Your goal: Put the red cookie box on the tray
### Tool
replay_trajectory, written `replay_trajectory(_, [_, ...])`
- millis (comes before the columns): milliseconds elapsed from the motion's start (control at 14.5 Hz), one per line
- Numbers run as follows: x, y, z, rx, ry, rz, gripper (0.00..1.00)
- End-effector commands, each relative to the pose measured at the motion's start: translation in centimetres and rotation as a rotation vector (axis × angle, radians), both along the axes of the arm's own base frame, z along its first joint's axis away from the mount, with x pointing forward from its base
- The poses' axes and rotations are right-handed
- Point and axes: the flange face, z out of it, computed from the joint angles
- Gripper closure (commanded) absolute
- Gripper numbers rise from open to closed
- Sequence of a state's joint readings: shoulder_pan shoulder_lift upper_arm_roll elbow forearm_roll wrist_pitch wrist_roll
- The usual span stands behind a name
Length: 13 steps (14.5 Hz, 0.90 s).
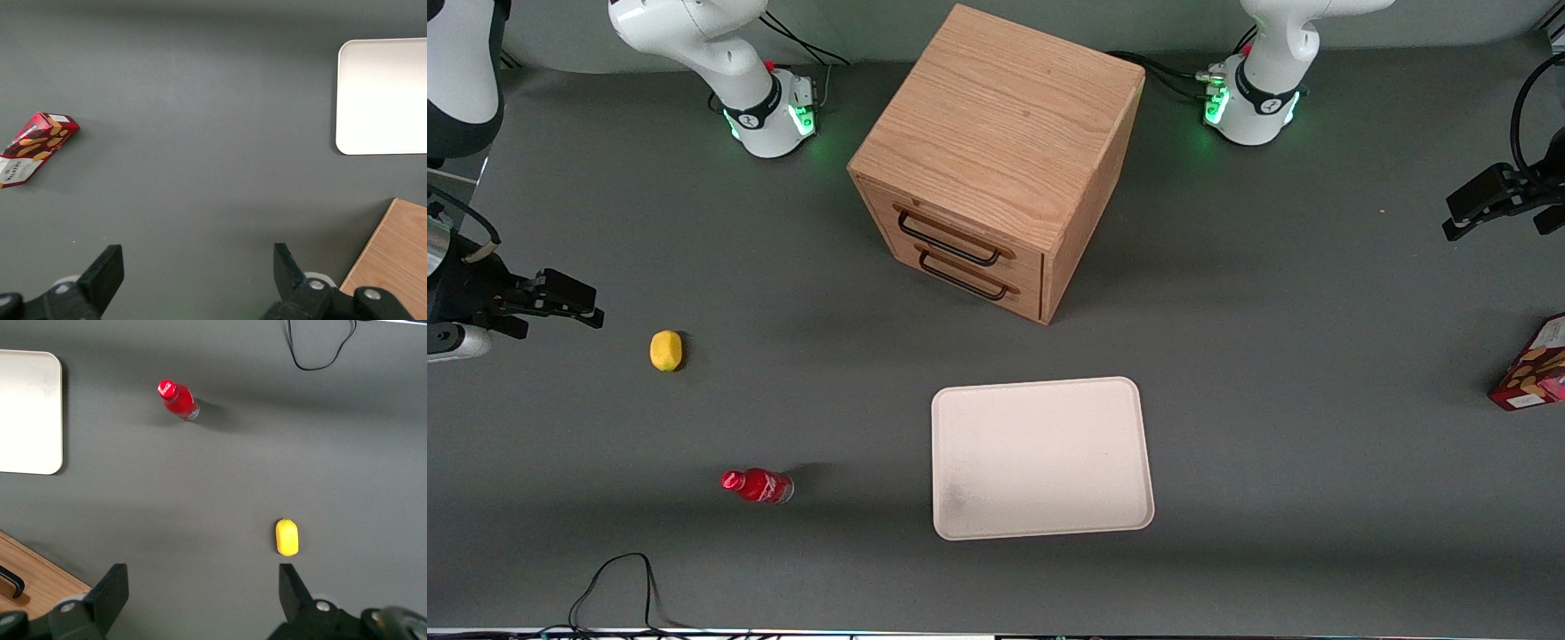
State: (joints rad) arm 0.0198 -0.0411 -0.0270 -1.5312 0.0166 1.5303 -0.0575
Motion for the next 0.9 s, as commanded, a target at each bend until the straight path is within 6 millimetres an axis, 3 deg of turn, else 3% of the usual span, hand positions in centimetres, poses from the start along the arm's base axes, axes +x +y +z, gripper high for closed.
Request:
replay_trajectory(0, [-0.89,-0.08,0.25,-0.008,0.005,0.004,0.00])
replay_trajectory(828, [-0.69,0.34,-0.21,-0.006,0.015,-0.064,0.00])
